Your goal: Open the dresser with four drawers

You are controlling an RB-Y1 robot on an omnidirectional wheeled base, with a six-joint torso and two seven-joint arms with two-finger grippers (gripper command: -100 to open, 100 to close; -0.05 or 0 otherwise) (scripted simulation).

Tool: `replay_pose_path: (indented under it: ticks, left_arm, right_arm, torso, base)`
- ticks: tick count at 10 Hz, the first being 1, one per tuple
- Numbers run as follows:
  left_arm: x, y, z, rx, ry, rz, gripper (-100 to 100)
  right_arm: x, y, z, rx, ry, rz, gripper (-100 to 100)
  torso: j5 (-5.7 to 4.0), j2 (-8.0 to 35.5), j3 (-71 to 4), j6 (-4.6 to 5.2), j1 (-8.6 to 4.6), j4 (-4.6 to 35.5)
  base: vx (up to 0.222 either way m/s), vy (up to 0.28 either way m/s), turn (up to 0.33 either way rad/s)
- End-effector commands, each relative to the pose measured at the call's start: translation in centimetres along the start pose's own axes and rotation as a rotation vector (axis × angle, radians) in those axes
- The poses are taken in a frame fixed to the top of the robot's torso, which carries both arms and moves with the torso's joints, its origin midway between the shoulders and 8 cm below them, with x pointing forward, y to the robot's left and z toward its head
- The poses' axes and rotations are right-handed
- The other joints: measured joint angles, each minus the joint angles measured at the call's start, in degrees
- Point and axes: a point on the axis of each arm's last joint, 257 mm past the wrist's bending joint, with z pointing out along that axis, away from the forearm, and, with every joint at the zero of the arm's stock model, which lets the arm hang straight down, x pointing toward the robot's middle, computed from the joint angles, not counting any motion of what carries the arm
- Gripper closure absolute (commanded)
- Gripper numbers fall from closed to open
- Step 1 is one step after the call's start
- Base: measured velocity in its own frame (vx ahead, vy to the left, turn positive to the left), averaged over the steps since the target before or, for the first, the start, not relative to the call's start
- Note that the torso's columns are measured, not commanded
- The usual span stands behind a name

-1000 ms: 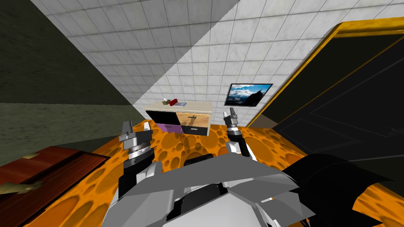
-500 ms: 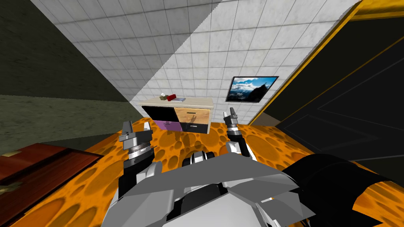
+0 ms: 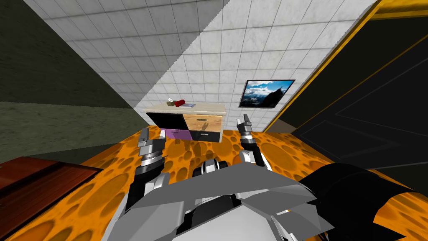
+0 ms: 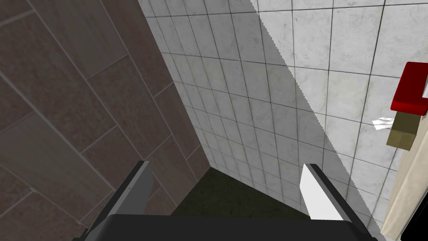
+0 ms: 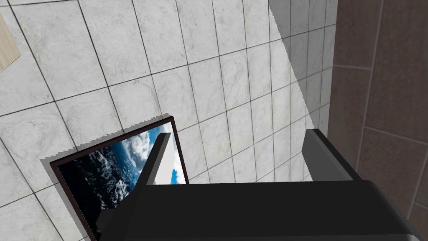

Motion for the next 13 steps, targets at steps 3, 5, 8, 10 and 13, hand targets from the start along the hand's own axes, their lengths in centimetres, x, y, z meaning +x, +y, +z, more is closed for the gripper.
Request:
replay_pose_path:
  ticks: [3,5,8,10,13]
  left_arm:
    - [0.9,4.3,-0.7,-0.079,0.059,0.015,-100]
    - [1.2,6.3,-1.2,-0.115,0.070,0.015,-100]
    - [1.6,9.3,-2.0,-0.169,0.081,0.013,-100]
    - [1.9,11.1,-2.5,-0.202,0.087,0.011,-100]
    - [2.4,13.6,-3.4,-0.248,0.090,0.004,-100]
  right_arm:
    - [0.0,0.0,0.0,0.000,0.000,0.000,0]
    - [0.0,0.0,0.0,0.000,0.000,0.000,0]
    - [0.0,0.0,0.0,0.000,0.000,0.000,0]
    - [0.0,0.0,0.0,0.000,0.000,0.000,0]
    - [0.0,0.0,0.0,0.000,0.000,0.000,0]
  torso:
    - [0.01,0.00,0.00,0.00,0.05,0.01]
    - [0.00,0.09,0.05,-0.01,0.02,0.03]
    - [0.01,0.08,0.04,0.00,0.02,0.03]
    - [0.01,0.10,0.06,0.00,0.04,0.04]
    - [0.00,0.11,0.07,-0.01,-0.01,0.04]
  base:
    - [0.104,0.004,-0.064]
    - [0.106,0.005,-0.053]
    - [0.109,0.009,-0.062]
    - [0.103,0.010,-0.056]
    - [0.092,0.001,-0.045]
